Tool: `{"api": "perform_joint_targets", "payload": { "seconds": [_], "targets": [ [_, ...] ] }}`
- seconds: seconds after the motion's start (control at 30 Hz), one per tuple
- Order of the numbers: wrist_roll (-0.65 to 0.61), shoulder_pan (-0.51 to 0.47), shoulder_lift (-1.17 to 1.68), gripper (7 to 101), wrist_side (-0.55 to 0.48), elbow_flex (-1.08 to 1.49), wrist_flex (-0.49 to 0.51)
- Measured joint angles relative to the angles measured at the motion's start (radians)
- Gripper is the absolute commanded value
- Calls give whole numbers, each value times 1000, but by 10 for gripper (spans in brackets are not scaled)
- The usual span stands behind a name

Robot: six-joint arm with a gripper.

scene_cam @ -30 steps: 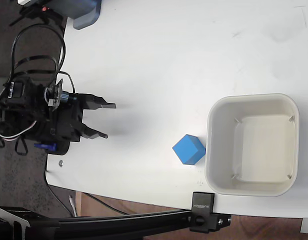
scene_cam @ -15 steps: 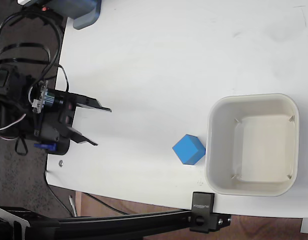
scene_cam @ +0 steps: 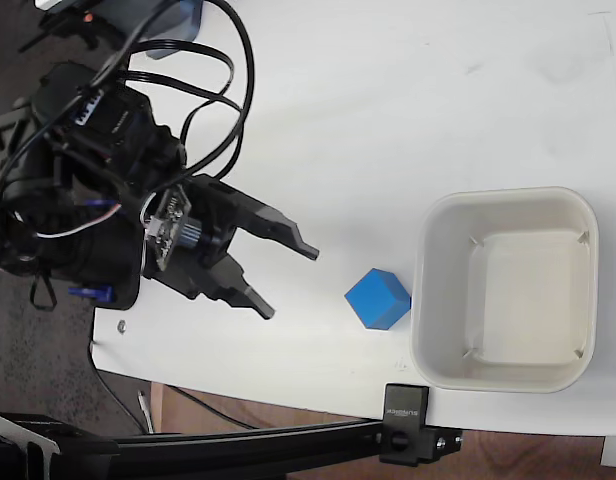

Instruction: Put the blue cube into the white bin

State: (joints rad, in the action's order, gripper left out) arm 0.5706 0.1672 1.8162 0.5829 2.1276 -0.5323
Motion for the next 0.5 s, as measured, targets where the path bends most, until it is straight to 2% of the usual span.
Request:
{"api": "perform_joint_targets", "payload": {
  "seconds": [0.2, 0.5],
  "targets": [
    [64, 3, -115, 1003, 26, -60, 17],
    [63, 3, -172, 1003, 11, -71, 95]
  ]
}}
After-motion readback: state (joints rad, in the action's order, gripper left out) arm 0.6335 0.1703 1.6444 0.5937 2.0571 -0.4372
